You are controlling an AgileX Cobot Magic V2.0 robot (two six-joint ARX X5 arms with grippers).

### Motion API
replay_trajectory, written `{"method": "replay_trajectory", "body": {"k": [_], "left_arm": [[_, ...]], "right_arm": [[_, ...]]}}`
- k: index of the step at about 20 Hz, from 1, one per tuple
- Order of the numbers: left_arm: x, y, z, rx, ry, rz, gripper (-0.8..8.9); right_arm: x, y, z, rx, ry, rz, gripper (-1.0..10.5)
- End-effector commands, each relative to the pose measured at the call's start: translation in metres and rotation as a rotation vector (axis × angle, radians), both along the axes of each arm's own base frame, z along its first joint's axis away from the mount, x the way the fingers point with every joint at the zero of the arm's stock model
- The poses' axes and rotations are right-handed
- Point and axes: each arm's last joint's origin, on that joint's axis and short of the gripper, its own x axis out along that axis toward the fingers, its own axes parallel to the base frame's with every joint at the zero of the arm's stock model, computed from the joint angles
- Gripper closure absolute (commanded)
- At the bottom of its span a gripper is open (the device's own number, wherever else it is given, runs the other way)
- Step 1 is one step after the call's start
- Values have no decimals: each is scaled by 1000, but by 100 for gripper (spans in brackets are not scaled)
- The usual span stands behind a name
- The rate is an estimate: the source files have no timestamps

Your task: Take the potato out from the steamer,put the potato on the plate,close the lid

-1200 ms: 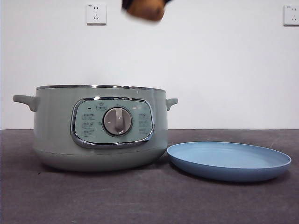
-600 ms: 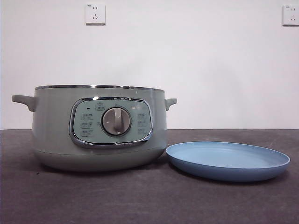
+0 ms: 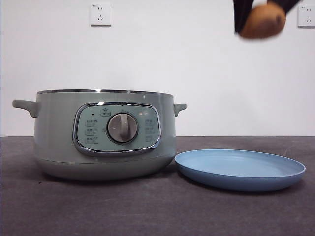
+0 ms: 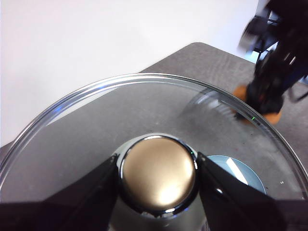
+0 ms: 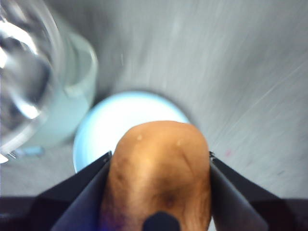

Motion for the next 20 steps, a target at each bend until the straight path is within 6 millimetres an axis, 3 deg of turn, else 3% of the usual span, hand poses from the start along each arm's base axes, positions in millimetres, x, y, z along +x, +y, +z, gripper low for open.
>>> {"method": "replay_trajectory", "body": {"k": [1, 7, 13, 16, 18, 20], "left_arm": [[-5, 2, 9, -25, -66, -9, 821], [-5, 2, 9, -25, -66, -9, 821], [-5, 2, 9, -25, -66, -9, 821], [-5, 2, 9, -24, -64, -9, 821], [-5, 2, 9, -24, -63, -9, 821], [-5, 2, 9, -24, -63, -9, 821]], "right_arm": [[8, 6, -39, 3, 77, 7, 958], [11, 17, -129, 45, 141, 25, 958], [-4, 17, -202, 65, 123, 3, 959], [-11, 14, -221, 68, 117, -1, 958], [-13, 14, -223, 64, 127, -1, 931], [-12, 14, -223, 68, 124, -4, 750]]}}
